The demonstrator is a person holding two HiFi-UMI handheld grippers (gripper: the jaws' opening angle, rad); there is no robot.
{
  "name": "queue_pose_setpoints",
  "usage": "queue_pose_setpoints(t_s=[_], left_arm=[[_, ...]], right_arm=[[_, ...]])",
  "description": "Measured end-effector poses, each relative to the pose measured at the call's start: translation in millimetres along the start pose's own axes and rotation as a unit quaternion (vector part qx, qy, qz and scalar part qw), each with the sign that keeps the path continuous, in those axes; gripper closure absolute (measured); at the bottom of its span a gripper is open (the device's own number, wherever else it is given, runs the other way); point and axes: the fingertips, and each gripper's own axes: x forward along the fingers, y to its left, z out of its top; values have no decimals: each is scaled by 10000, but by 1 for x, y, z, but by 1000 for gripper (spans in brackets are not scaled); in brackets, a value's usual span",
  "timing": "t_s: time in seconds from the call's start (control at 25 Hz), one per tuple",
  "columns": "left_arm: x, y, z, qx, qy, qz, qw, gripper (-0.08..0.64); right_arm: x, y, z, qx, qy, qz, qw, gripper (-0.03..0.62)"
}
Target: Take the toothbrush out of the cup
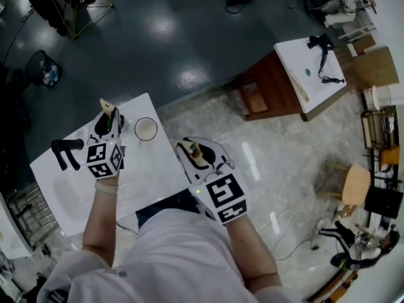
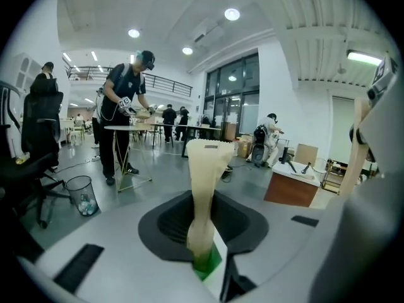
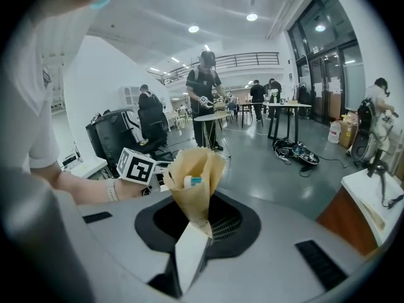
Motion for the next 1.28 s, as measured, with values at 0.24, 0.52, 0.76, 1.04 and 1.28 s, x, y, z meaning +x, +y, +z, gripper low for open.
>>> queue_pose_setpoints(t_s=[0.24, 0.52, 0.76, 1.04, 1.28], left_arm=[[-20, -3, 19, 88, -178, 117, 9997, 492], [-48, -5, 47, 151, -386, 270, 9988, 503], [-80, 0, 68, 111, -548, 442, 9975, 506], [-134, 11, 87, 21, -714, 785, 9944, 511], [-186, 19, 98, -104, -906, 1147, 9892, 514]], right_arm=[[-9, 7, 8, -94, -133, 70, 9998, 528], [-19, 12, 26, -241, -293, 255, 9990, 528], [-18, 24, 43, -427, -397, 513, 9970, 529], [-13, 53, 60, -657, -473, 1008, 9916, 529], [-3, 77, 69, -892, -509, 1478, 9837, 529]])
